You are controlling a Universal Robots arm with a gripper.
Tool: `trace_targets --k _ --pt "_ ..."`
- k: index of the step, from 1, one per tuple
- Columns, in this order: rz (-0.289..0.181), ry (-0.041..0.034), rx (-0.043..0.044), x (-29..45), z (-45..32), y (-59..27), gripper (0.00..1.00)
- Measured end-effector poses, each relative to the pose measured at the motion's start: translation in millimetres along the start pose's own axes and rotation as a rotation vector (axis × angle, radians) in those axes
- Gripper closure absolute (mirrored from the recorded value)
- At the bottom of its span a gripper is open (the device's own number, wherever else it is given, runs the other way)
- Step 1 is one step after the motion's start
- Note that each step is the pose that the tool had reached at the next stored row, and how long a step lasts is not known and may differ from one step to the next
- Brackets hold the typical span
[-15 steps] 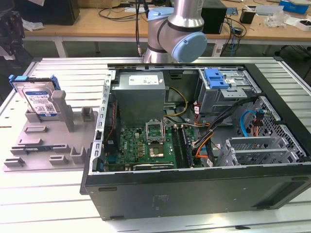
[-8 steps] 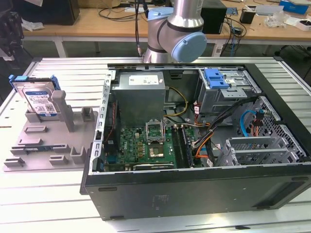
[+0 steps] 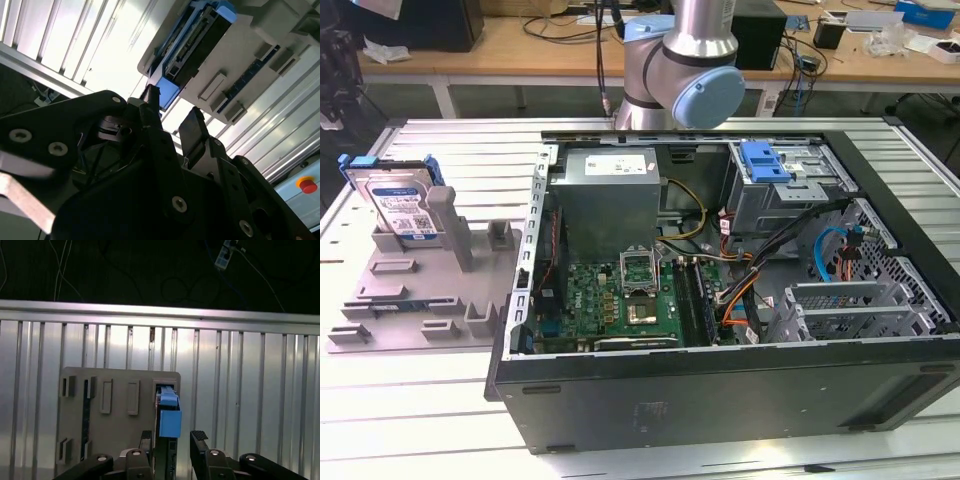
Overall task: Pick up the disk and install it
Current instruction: 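Pick up the disk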
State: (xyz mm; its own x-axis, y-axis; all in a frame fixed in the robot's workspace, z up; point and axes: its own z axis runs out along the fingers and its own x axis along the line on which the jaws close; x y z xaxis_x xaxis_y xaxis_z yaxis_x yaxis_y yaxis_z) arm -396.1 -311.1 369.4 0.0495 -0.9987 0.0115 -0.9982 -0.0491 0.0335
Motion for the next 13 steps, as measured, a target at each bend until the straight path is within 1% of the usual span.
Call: trace_targets --k 8,11,13 --pt "0.000 0.0000 0.0000 -0.1 7.6 -0.3 0.56" --pt "0.000 0.0000 0.0000 -0.1 12.4 -0.4 0.56" --pt "0.000 0.0000 0.0000 -0.1 14.1 -0.5 0.56"
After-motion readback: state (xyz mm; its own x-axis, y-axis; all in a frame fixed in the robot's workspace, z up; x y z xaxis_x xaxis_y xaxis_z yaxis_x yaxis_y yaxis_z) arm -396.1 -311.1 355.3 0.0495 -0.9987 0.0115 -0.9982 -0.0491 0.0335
